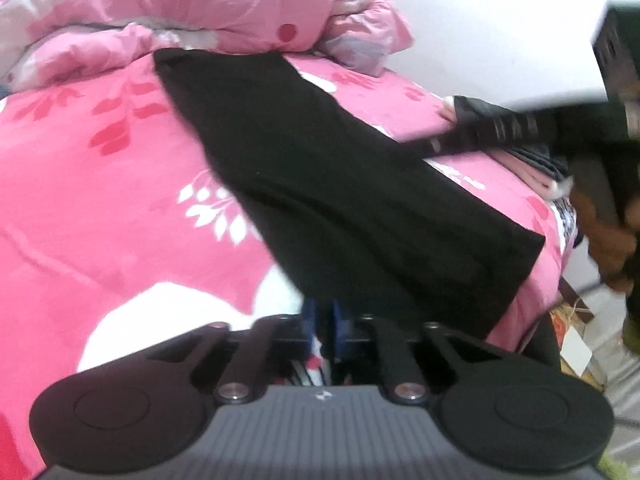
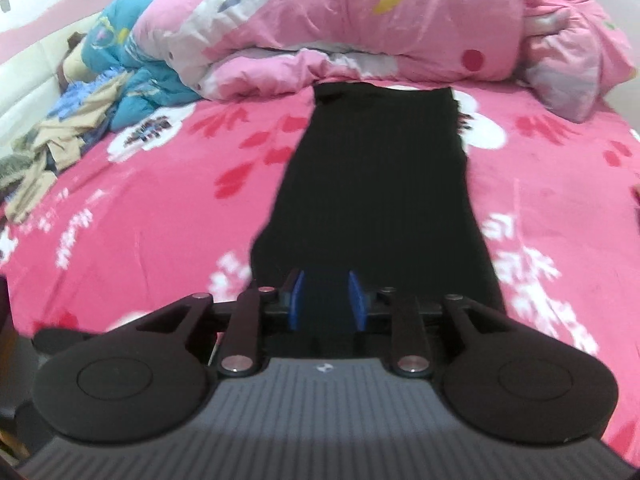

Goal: Fold clothes
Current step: 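Bring the right gripper beside the left gripper at the strip's folded end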

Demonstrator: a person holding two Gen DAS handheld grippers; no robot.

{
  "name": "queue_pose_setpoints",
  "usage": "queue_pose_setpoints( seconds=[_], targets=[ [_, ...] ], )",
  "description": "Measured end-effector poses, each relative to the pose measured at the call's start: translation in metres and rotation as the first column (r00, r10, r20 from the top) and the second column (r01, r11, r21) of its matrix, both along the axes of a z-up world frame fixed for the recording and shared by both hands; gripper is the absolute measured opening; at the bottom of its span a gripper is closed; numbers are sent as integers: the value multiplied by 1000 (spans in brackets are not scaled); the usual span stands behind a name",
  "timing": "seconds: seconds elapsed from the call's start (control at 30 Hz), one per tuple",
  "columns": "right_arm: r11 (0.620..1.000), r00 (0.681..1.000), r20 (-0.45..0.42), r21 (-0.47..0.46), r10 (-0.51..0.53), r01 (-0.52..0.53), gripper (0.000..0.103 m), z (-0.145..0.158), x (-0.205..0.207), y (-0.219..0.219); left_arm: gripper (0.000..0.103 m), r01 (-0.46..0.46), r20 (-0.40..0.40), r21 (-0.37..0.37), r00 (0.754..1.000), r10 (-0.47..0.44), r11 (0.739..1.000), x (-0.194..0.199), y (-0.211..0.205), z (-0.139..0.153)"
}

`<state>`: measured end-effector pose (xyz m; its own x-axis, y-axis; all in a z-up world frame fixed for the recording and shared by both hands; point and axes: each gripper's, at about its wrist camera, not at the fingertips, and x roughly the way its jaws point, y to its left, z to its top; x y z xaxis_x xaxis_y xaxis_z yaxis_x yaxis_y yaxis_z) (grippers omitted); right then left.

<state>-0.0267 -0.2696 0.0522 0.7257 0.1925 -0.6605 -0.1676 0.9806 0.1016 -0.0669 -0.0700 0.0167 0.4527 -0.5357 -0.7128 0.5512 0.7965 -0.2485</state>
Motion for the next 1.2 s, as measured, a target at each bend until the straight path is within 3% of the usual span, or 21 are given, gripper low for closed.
queue_pose_setpoints(
  seconds=[0.27,0.37,0.47,0.57,0.63,0.7,0.73,0.87,0.93,1.0,1.07,1.13,1.2],
  targets=[
    [996,996,-19,20,-86,86,24,-30,-20,-24,0,-47,-42,56,998,50,997,-18,19,3],
    [994,999,0,96,-48,47,24,-26,-15,-20,0,-52,-38,65,998,55,997,-24,23,5],
    [995,999,12,89,47,-48,24,-31,-4,6,1,-62,-41,42,997,64,997,-28,31,8],
    [987,984,-82,17,160,-159,24,-59,-4,42,6,-82,-48,2,995,82,997,-31,52,14],
    [963,971,-16,-124,240,-240,24,-61,-37,71,15,-100,-41,-8,994,100,995,-31,66,19],
    [925,934,-8,-141,356,-354,22,-53,-59,86,24,-121,-19,4,992,121,993,-30,77,24],
    [918,923,-12,-100,385,-384,18,-48,-62,86,29,-133,-7,13,991,133,991,-30,82,26],
    [969,969,71,-93,236,-229,21,-31,-42,64,42,-187,30,36,982,186,982,-24,96,37],
    [986,984,49,-21,169,-168,21,-36,-22,52,53,-213,39,29,977,212,977,-22,102,42],
    [968,969,-17,-34,248,-248,21,-51,-27,69,58,-234,49,16,971,233,972,-19,105,44],
    [915,922,15,-128,387,-382,20,-58,-65,106,58,-238,34,5,971,238,971,-15,105,44],
    [874,880,22,-128,474,-468,17,-53,-89,121,58,-231,12,-7,973,231,973,-12,104,43],
    [904,904,43,-65,425,-422,17,-43,-93,108,58,-219,-3,-14,976,219,976,-9,103,41]
  ],
)
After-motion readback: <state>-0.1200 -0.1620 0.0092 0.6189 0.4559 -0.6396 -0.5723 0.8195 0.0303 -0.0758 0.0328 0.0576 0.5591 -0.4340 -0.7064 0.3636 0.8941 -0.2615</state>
